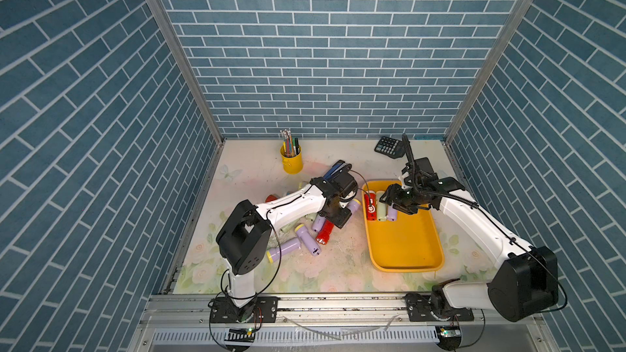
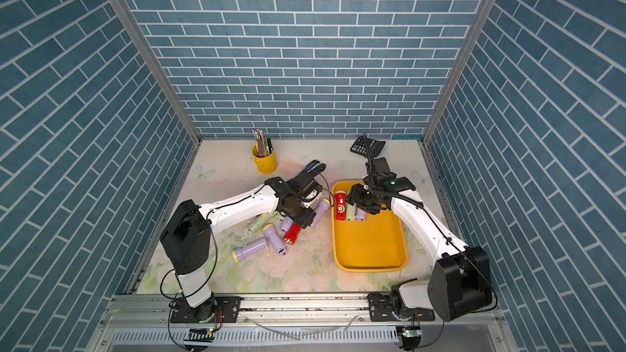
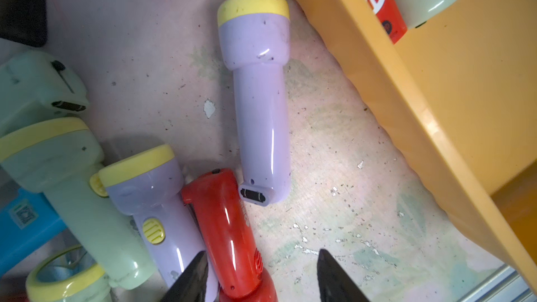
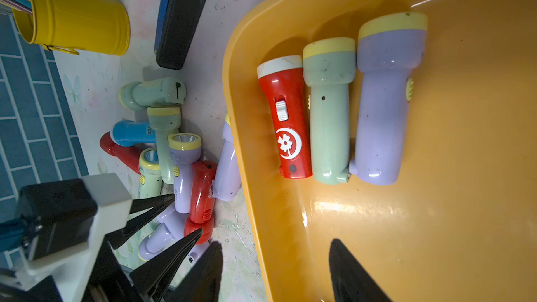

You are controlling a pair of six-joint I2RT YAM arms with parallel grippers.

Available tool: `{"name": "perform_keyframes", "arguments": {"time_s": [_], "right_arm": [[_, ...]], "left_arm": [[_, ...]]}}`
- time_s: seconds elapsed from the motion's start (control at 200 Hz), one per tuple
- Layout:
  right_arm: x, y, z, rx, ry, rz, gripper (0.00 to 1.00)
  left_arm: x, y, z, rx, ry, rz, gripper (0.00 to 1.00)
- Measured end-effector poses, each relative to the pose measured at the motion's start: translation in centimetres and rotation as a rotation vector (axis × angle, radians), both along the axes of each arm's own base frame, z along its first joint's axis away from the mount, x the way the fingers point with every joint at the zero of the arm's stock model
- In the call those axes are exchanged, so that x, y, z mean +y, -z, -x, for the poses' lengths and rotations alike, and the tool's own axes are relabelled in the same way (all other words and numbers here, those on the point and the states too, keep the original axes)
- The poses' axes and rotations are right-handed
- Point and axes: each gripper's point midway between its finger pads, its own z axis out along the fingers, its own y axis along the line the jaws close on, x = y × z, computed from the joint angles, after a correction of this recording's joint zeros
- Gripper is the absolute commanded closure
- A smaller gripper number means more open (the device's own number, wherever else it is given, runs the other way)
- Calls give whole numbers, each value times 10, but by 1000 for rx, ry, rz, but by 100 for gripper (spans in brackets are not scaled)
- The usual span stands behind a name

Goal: Put the flashlights into the storage boxes
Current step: Pick up the flashlight from the center of the board.

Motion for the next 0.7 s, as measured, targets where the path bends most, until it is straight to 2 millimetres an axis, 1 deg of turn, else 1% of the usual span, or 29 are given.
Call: {"name": "perform_keyframes", "arguments": {"time_s": [0.21, 0.32, 0.425, 0.55, 0.695], "right_arm": [[-3, 2, 2, 4, 5, -1, 40], [-7, 4, 8, 4, 11, 0, 40], [-11, 1, 11, -8, 20, -1, 40], [-15, -2, 15, -23, 29, 0, 40], [-20, 0, 19, -23, 39, 5, 40]], "left_arm": [[-10, 13, -3, 15, 10, -12, 40], [-13, 19, -4, 23, 14, -20, 40], [-17, 24, -7, 27, 14, -24, 40], [-19, 31, -8, 35, 14, -31, 42], [-22, 38, -10, 38, 9, -27, 44]]}}
